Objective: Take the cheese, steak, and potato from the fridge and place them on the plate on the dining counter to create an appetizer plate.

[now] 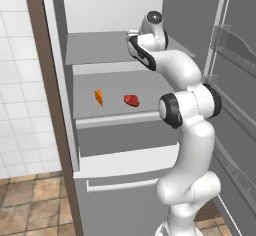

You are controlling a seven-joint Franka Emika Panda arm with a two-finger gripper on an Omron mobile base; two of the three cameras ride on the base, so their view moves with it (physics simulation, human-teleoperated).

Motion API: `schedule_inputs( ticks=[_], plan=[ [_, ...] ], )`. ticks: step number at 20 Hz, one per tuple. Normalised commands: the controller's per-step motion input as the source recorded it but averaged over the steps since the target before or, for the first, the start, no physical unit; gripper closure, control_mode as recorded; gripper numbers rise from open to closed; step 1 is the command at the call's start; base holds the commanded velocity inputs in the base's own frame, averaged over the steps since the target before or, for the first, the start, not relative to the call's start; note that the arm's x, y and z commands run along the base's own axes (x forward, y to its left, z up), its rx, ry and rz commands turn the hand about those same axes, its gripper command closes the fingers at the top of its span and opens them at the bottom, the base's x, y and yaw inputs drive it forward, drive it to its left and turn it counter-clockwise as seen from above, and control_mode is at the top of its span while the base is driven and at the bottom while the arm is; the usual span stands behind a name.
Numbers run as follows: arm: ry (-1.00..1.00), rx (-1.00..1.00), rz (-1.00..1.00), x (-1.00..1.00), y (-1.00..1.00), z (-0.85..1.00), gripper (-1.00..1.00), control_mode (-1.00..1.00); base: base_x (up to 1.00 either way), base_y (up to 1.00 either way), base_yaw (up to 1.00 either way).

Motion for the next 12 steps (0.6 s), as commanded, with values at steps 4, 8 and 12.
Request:
schedule_inputs(
  ticks=[4, 8, 12],
  plan=[
    [0.0, 0.0, 0.0, 0.06, 0.0, -0.29, 1.0, -1.0, 0.0, 0.0, 0.0],
    [0.0, 0.0, 0.0, 0.03, 0.0, -0.06, 1.0, -1.0, 0.0, 0.0, 0.0],
    [0.0, 0.0, 0.0, -0.05, 0.0, 0.0, 1.0, -1.0, 0.0, 0.0, 0.0]
  ],
)
